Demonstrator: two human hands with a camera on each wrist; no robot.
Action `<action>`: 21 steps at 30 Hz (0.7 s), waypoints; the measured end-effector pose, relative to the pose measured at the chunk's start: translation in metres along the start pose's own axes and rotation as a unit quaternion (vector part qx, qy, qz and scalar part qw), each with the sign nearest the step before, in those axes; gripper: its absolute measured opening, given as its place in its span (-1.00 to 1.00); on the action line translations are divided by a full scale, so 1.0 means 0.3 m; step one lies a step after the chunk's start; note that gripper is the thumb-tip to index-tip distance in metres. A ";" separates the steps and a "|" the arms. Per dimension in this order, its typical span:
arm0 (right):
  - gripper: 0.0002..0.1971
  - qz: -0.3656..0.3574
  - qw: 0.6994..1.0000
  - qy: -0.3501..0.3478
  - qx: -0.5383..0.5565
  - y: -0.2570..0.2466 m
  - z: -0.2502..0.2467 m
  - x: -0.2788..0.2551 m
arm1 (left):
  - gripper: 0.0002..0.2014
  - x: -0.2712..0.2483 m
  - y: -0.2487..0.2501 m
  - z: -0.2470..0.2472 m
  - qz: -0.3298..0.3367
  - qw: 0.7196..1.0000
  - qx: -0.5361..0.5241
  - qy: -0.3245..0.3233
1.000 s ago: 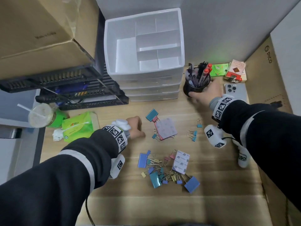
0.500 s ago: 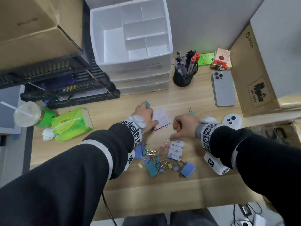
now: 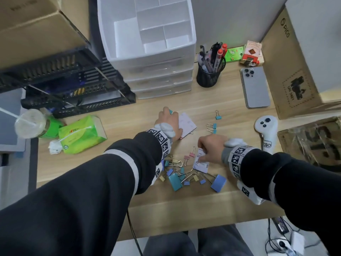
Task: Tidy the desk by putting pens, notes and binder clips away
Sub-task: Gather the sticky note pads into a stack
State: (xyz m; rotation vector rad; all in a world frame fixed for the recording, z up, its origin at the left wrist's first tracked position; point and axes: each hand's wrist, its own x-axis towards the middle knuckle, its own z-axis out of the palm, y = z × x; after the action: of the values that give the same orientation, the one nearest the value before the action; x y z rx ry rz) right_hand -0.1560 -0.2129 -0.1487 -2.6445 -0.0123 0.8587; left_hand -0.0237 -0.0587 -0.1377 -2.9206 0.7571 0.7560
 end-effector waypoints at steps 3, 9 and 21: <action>-0.54 0.007 0.999 0.046 0.010 0.000 0.002 -0.021 | -0.47 -0.008 0.007 0.020 -0.014 1.000 -0.003 0.025; -0.55 -0.002 0.999 0.035 0.008 0.025 0.013 -0.050 | -0.26 -0.019 0.016 0.050 -0.012 0.998 0.020 0.052; -0.64 0.002 1.000 -0.012 0.012 -0.012 0.012 -0.038 | -0.67 -0.051 0.037 0.003 0.044 0.998 -0.045 0.007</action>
State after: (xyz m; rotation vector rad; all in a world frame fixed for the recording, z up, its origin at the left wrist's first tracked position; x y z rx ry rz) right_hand -0.1670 -0.2098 -0.1438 -2.6127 -0.0026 0.8859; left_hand -0.0410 -0.0614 -0.1303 -2.9922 0.8797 0.7984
